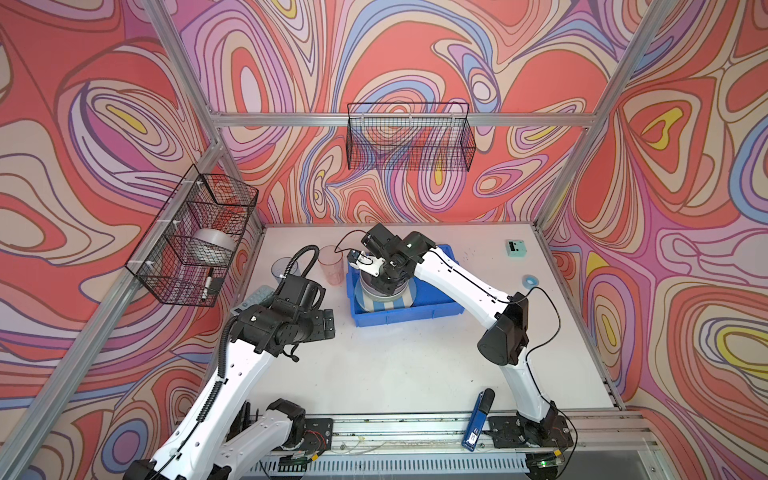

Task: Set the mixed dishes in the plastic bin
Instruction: 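Carry the dark teal bowl over the bin with the right gripper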

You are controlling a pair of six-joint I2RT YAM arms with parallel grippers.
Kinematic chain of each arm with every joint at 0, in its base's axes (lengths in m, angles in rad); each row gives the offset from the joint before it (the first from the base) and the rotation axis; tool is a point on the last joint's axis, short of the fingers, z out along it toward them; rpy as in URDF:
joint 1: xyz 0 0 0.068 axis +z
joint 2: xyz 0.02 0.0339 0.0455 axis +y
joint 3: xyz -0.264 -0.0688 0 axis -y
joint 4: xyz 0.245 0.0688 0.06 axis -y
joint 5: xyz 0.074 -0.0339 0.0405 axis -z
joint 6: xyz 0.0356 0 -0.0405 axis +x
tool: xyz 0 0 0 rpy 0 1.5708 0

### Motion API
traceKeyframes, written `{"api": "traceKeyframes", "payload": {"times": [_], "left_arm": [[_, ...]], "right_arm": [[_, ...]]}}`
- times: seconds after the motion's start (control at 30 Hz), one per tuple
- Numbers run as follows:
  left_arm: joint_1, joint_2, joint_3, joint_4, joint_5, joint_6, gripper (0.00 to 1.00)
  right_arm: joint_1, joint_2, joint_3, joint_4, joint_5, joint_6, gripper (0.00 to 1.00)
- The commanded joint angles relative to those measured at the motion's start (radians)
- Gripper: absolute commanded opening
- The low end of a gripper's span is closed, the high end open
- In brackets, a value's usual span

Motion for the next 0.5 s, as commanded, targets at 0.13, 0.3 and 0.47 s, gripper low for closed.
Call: {"api": "traceKeyframes", "payload": {"times": [0.13,0.3,0.47], "left_arm": [[0.007,-0.017,-0.014,-0.031,0.002,-0.017,0.95],[0.008,-0.017,-0.008,-0.041,0.002,-0.015,0.95],[0.008,-0.035,-0.002,-0.049,-0.005,-0.013,0.95]], "right_arm": [[0.001,0.011,-0.011,0.090,0.008,-0.024,0.00],[0.002,0.015,-0.028,0.116,0.003,-0.020,0.00],[0.002,0.030,-0.028,0.127,0.001,-0.007,0.00]]}}
